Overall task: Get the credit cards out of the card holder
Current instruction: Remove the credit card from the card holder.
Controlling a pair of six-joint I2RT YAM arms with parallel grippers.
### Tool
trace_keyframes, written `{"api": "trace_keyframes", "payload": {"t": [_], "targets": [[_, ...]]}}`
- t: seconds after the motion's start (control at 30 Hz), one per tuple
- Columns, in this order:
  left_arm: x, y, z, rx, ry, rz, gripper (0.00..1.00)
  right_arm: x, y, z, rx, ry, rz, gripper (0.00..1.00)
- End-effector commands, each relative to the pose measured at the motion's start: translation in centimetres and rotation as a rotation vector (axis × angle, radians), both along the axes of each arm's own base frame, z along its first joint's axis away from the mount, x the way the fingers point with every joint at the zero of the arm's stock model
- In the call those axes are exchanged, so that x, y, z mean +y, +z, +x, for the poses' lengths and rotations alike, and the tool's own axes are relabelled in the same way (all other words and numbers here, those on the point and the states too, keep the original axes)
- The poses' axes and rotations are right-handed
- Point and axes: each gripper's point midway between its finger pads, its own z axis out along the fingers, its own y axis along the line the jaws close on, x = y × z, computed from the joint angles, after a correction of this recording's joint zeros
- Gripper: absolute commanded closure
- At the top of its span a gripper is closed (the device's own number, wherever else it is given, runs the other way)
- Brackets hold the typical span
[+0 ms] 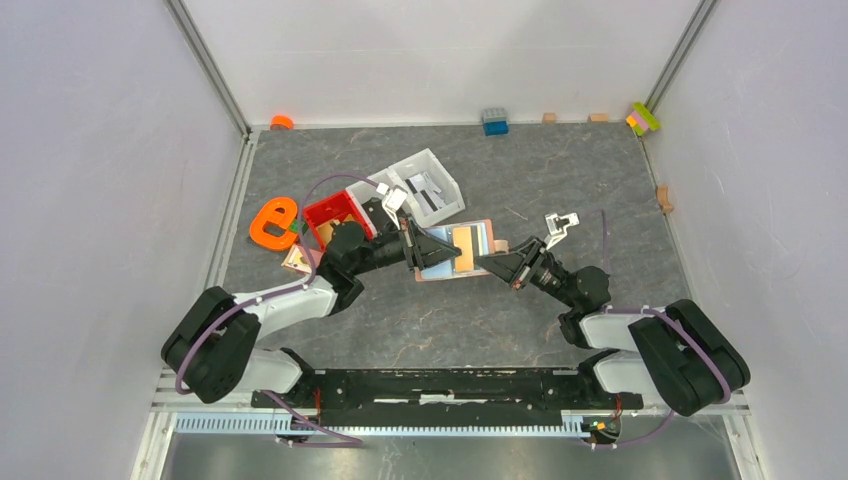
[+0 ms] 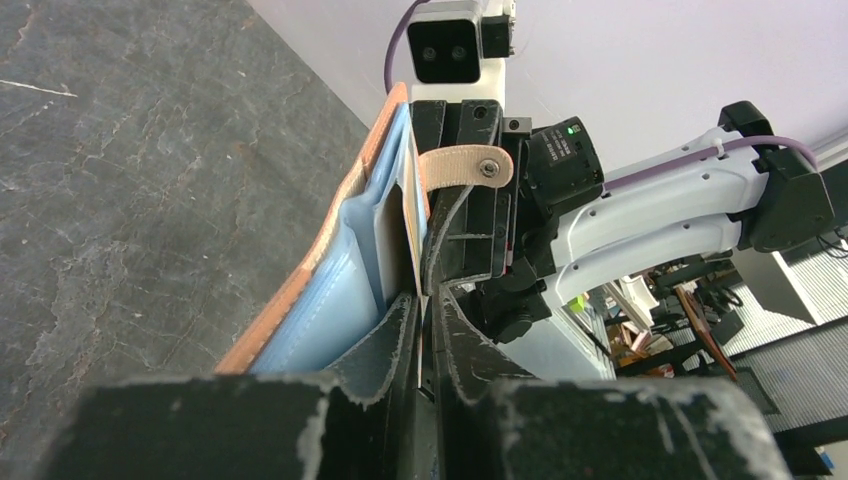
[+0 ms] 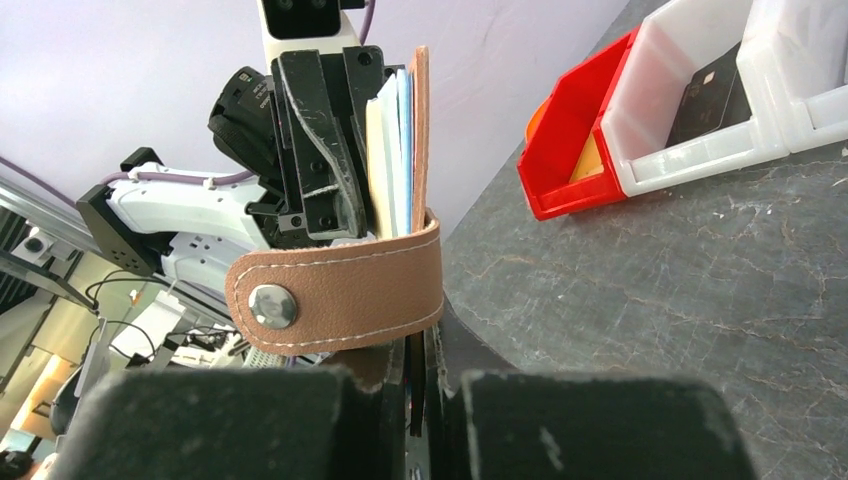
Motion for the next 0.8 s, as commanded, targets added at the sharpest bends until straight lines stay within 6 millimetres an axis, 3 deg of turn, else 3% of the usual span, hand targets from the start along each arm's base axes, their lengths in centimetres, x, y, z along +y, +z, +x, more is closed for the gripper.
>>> {"api": "trace_keyframes", "payload": {"t": [0.0,0.07,0.2,0.5,0.53,0.63,0.77], "targets": [[-0.7,1.7,-1.5,-0.044,-0.074,-0.032,0.92,0.0,5.3,-2.1,-0.279,0.044,0.102,0.91],[-0.6,1.7,-1.4,-0.045,-0.067,-0.033,0.98,-0.1,5.5,-2.3,-0.288,0.045,0.108,0.83],[-0.4,1.6,-1.3,-0.048,-0.050,-0.025,0.98,-0.4,5.9,-2.6,-0.306,0.036,0.124,0.66],[-0.2,0.9,-0.6,-0.033,-0.009,0.015,0.98,-2.5,6.6,-2.8,-0.332,-0.047,0.166,0.61],[-0.2,0.8,-0.5,-0.033,-0.002,0.019,0.98,-2.7,6.6,-2.7,-0.330,-0.058,0.169,0.64],[-0.1,0.8,-0.4,-0.036,0.012,0.027,0.98,-3.0,6.4,-2.5,-0.322,-0.072,0.167,0.87],[0.0,0.8,-0.3,-0.038,0.020,0.032,0.98,-3.1,6.4,-2.5,-0.318,-0.072,0.173,1.00]]}}
